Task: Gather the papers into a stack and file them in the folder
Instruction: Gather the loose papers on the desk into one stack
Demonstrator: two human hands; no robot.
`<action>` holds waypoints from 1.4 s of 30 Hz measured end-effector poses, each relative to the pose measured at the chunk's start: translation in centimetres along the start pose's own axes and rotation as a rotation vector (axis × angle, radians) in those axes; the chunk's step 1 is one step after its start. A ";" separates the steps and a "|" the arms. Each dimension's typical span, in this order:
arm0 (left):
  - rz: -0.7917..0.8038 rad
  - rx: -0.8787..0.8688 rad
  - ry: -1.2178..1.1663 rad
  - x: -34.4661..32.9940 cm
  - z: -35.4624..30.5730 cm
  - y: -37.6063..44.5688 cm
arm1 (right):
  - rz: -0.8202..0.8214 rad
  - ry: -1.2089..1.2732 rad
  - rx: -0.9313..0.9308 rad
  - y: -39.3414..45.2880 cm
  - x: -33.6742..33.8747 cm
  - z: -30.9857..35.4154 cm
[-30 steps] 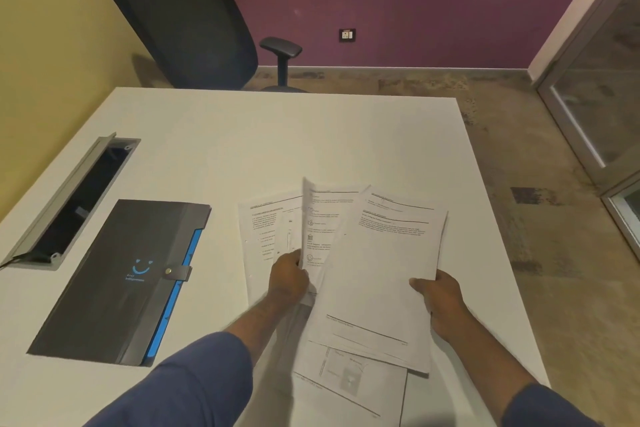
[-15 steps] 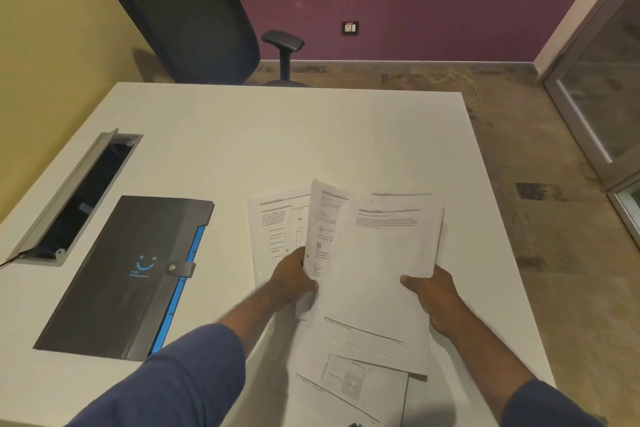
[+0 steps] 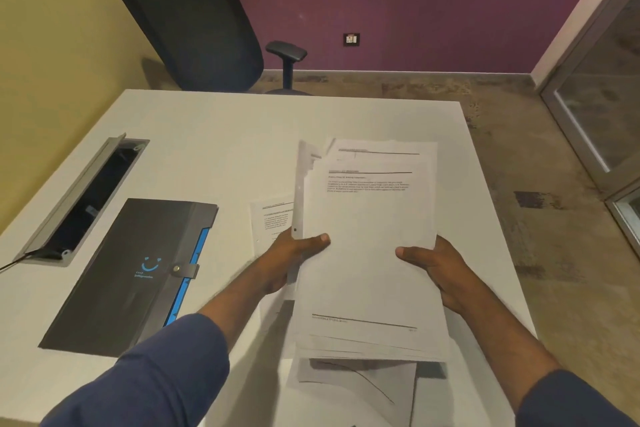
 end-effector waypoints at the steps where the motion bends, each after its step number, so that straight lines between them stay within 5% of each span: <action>1: -0.013 -0.005 0.008 -0.1 -0.3 -0.2 | -0.009 -0.018 0.012 -0.1 -0.1 0.3; 13: 0.001 -0.363 0.112 1.0 -9.8 -4.8 | 0.104 -0.047 0.223 -2.1 -3.0 7.5; 23: -0.181 -0.794 0.104 1.3 -14.3 -8.9 | -0.130 -0.059 0.557 -3.4 -4.2 11.1; 29: -0.103 -0.703 0.111 1.4 -13.2 -8.8 | -0.217 -0.158 0.534 -2.5 -4.0 9.5; 36: -0.312 -0.736 0.060 0.8 -11.5 -7.3 | -0.237 -0.041 0.542 -2.4 -4.9 7.4; 42: -0.228 -0.704 0.050 1.1 -11.8 -6.0 | -0.209 0.019 0.579 -2.4 -4.1 8.0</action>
Point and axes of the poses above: each hand's wrist, its own y-axis towards the middle knuckle, its own x-axis out of the back of the hand, z = x × y, the point moved 6 cm from there along y, towards the middle knuckle, and after that the axes turned 13 degrees about -z, right-handed, at the moved point
